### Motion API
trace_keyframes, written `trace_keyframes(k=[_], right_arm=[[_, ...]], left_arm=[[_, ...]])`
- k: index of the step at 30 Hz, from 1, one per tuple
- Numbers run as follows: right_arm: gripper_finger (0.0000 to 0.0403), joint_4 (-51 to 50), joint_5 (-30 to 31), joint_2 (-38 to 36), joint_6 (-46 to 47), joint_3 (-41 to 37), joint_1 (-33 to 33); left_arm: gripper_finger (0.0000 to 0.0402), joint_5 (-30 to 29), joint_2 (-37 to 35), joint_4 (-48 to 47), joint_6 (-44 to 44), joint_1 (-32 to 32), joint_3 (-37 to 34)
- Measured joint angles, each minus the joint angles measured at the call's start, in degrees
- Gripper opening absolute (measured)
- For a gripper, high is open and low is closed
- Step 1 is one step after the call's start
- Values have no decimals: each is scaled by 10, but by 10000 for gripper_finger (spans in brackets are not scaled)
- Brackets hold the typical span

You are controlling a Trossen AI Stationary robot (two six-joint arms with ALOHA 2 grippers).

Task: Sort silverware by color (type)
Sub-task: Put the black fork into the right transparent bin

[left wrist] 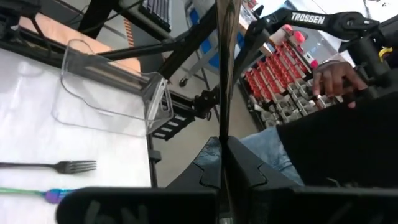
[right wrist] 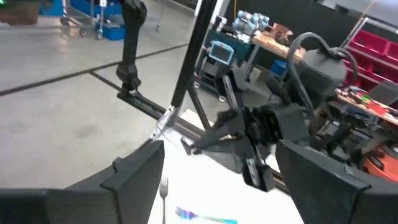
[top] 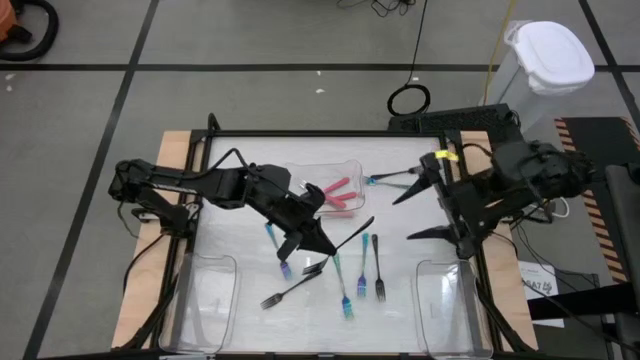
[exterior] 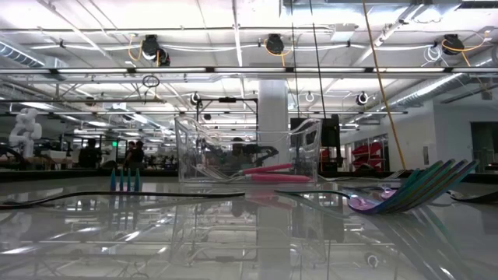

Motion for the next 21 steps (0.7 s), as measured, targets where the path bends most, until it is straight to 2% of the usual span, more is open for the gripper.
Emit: trace_keyframes(k=[9, 17, 21], right_arm=[[302, -18, 35, 7, -37, 88, 14], [302, -56, 29, 40, -43, 93, 14], [302, -40, 28, 60, -46, 93, 14]], left_arm=[[3, 16, 0, -21, -32, -4, 38], [3, -1, 0, -24, -46, -8, 67], [3, -1, 0, -33, -46, -8, 68]])
